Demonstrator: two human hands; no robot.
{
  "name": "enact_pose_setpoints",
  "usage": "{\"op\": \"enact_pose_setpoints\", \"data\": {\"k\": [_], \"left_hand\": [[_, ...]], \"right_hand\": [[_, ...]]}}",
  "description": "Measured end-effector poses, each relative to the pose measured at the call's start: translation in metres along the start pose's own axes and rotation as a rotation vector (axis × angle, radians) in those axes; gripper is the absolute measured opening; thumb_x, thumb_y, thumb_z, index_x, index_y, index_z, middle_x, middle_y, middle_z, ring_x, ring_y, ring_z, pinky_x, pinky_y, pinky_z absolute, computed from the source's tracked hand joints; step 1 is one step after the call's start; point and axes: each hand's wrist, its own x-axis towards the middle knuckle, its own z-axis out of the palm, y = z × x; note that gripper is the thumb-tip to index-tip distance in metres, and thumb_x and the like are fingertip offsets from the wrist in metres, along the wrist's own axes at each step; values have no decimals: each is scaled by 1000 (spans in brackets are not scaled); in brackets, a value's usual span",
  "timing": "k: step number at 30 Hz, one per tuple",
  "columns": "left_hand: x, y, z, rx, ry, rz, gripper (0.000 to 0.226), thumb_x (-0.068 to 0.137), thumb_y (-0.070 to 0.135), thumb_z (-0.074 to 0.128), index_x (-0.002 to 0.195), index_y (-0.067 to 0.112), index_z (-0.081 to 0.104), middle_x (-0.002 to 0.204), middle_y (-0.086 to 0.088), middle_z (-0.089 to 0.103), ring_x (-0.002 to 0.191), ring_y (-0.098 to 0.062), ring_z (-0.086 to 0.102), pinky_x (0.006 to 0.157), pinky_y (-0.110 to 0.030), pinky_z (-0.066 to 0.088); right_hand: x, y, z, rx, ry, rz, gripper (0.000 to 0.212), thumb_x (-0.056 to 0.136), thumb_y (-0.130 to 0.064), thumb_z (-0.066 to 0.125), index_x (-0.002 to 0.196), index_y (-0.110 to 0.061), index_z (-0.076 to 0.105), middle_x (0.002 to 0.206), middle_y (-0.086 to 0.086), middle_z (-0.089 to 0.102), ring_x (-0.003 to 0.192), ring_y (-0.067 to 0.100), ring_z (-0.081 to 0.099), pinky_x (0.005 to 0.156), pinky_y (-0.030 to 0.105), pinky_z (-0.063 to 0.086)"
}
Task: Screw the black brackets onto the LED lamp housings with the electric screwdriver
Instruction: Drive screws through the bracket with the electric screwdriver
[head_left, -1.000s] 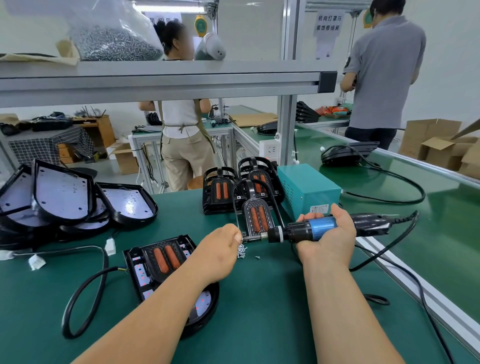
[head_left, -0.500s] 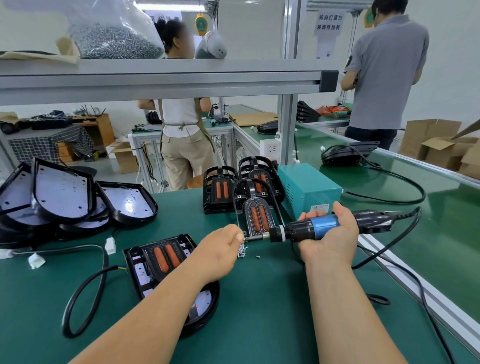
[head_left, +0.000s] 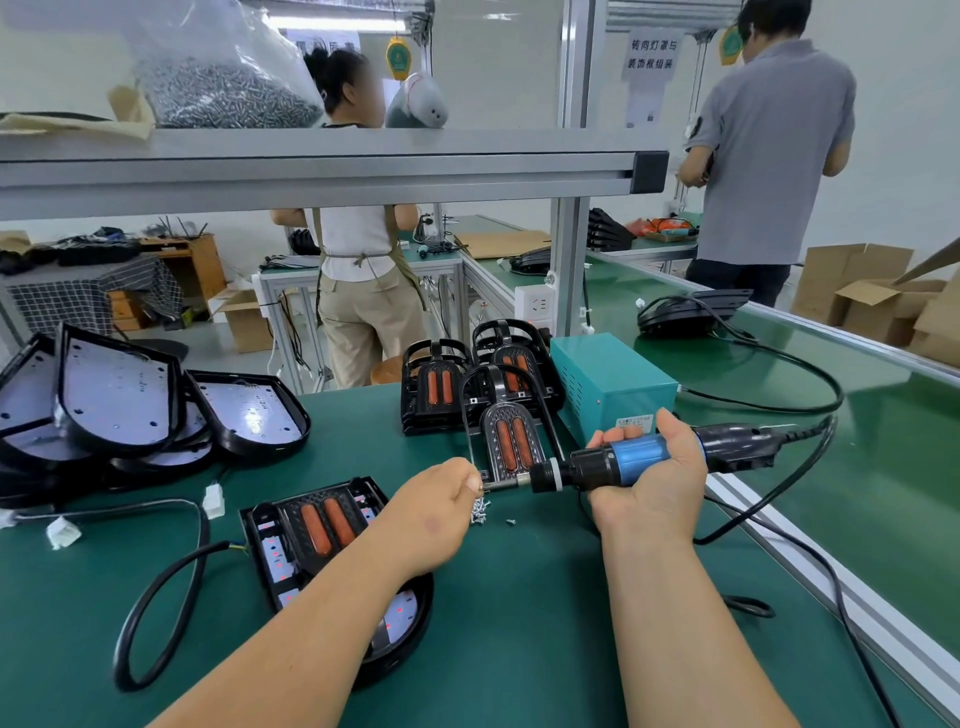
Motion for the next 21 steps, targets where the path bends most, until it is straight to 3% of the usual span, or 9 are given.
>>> {"op": "enact_pose_setpoints", "data": {"k": [6, 11, 14, 17, 21], "left_hand": [[1, -2, 2, -35, -12, -13, 34, 108, 25, 30, 74, 26, 34, 74, 6, 41, 68, -7, 37, 67, -30, 30], [3, -5, 4, -69, -6, -23, 27, 107, 26, 31, 85, 20, 46, 77, 11, 46, 69, -4, 42, 62, -20, 32], [1, 1, 1, -61, 50, 13, 23, 106, 31, 34, 112, 20, 53, 98, 5, 54, 91, -10, 49, 78, -25, 37], [0, 10, -20, -71, 214, 46, 41, 105, 31, 40, 142, 16, 45, 115, 6, 48, 115, -13, 45, 100, -26, 33], [-17, 5, -64, -157, 427, -12, 38, 101, 24, 50, 139, 20, 47, 120, 4, 48, 110, -11, 48, 102, -31, 38]], "right_hand": [[0, 2, -1, 14, -7, 15, 17, 84, -15, 68, 85, -14, 51, 61, 0, 53, 45, 15, 53, 64, 30, 51], [0, 2, -1, 20, 0, 14, 18, 84, -15, 68, 87, -13, 51, 61, 0, 53, 44, 15, 53, 65, 30, 51], [0, 3, -2, 11, 9, 20, 18, 84, -16, 69, 89, -12, 52, 66, 1, 52, 47, 15, 53, 69, 32, 52], [0, 0, -1, 26, 33, 10, 19, 83, -16, 71, 86, -12, 52, 65, 1, 54, 45, 15, 54, 68, 32, 54], [0, -3, -2, 49, 46, 15, 19, 82, -18, 71, 85, -13, 53, 62, 0, 54, 44, 15, 55, 63, 29, 55]]}}
